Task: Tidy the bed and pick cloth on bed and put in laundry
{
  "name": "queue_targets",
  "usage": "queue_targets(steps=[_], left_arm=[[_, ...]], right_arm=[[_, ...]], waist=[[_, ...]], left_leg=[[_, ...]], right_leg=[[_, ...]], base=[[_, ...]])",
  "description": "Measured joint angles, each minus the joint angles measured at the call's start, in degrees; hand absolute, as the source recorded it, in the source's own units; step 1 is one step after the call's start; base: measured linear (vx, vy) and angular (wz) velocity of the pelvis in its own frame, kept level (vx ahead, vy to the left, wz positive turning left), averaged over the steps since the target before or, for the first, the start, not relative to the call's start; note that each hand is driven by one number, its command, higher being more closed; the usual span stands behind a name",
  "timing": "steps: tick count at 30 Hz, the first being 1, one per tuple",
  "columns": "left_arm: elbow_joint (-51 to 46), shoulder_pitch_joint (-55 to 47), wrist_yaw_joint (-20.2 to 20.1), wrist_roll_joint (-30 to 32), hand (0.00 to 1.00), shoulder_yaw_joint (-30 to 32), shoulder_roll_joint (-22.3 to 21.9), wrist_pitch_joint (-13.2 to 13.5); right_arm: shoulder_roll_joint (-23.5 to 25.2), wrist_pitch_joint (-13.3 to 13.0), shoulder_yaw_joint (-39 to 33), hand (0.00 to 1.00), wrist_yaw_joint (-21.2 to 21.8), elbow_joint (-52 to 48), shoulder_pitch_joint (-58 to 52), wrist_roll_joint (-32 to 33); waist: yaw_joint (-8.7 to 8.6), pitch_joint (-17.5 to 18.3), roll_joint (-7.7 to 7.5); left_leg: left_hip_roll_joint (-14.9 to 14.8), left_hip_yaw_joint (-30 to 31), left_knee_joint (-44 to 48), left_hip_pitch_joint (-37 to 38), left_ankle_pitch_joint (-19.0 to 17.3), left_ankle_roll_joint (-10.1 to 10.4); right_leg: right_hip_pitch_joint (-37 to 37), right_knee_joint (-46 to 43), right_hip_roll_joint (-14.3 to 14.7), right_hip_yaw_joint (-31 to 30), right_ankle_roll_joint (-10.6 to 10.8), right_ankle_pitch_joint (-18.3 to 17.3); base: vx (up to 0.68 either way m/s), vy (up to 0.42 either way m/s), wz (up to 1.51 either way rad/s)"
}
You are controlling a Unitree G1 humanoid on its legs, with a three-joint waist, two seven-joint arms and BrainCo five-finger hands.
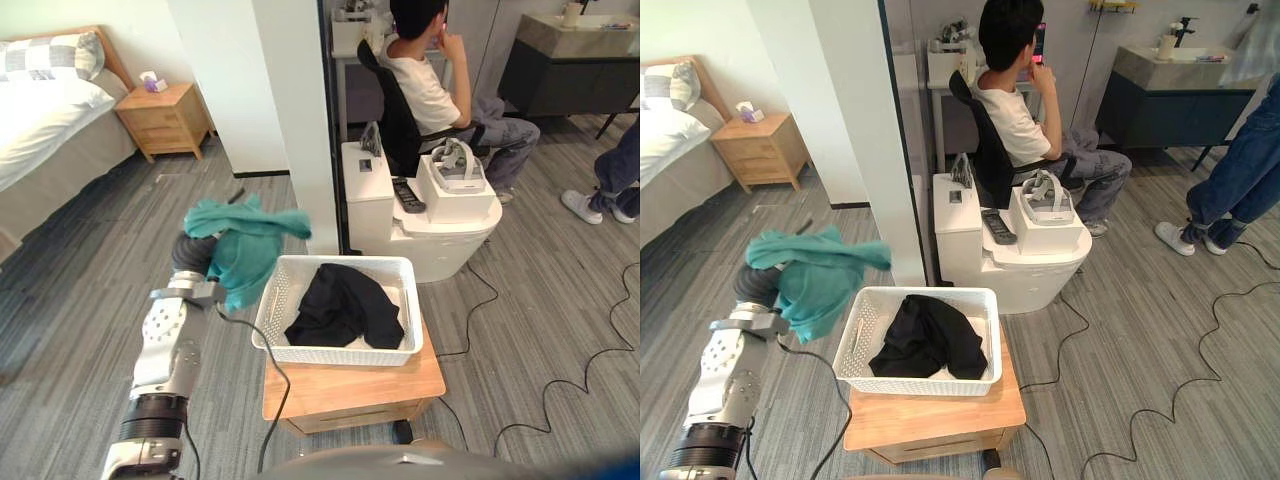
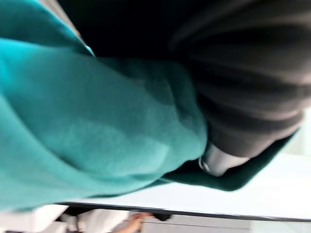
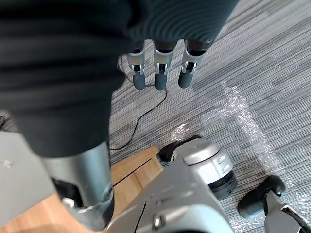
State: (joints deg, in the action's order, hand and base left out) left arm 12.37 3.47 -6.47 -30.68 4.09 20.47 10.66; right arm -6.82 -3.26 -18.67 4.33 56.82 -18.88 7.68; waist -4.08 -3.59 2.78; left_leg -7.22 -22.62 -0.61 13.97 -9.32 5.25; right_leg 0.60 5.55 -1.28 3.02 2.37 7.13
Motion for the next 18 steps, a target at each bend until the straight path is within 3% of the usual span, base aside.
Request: queue_targets(steps=[2,6,8,13,18], left_arm=[[2.6,-0.1,-1.0,3.9,1.0,-0.9,0.3,0.1],[2.8,1.2,-3.9,5.5,1.0,-0.8,4.0,-0.4],[2.9,4.7,-4.5,5.6,1.0,-0.7,5.3,-2.0],[3.1,7.0,-4.7,7.3,1.0,-1.4,5.2,-4.3],[3.1,7.3,-5.7,7.6,1.0,-4.2,4.4,-6.4]], right_arm=[[0.0,-1.5,1.1,0.0,0.0,-0.3,0.0,0.0],[0.0,-2.2,1.4,0.0,0.0,-0.9,-0.1,-0.1],[0.1,-2.2,2.2,0.0,0.0,-0.9,-0.1,-0.2],[0.6,-2.1,2.4,0.0,0.2,-0.9,-0.3,-2.4],[1.9,-2.1,2.4,0.0,0.5,-1.3,-2.7,-2.4]], waist=[[-0.01,-0.2,-0.25],[-1.25,-0.2,-0.23],[-1.49,-0.8,0.24],[-2.98,-2.2,1.41],[-4.14,-2.4,1.26]], left_leg=[[-0.3,-0.7,-0.3,0.4,0.3,0.1],[-0.6,-2.2,-0.4,1.2,-0.1,0.7],[-0.5,-4.0,-0.4,1.8,-0.2,0.9],[-0.2,-7.9,-0.3,3.1,-0.2,0.9],[-0.2,-10.2,0.3,3.3,-0.2,0.9]], right_leg=[[0.0,0.0,0.5,-0.5,-0.3,0.2],[0.0,-0.1,1.3,-1.8,-0.4,0.2],[0.0,-0.1,1.4,-2.9,-0.4,0.2],[0.0,-0.1,1.9,-5.6,-0.4,0.2],[-0.2,-0.1,2.2,-7.0,-0.5,0.3]], base=[[0.06,0.023,-0.13],[0.07,0.038,-0.17],[0.03,0.025,-0.2],[-0.01,0.002,-0.29],[-0.06,-0.043,-0.16]])
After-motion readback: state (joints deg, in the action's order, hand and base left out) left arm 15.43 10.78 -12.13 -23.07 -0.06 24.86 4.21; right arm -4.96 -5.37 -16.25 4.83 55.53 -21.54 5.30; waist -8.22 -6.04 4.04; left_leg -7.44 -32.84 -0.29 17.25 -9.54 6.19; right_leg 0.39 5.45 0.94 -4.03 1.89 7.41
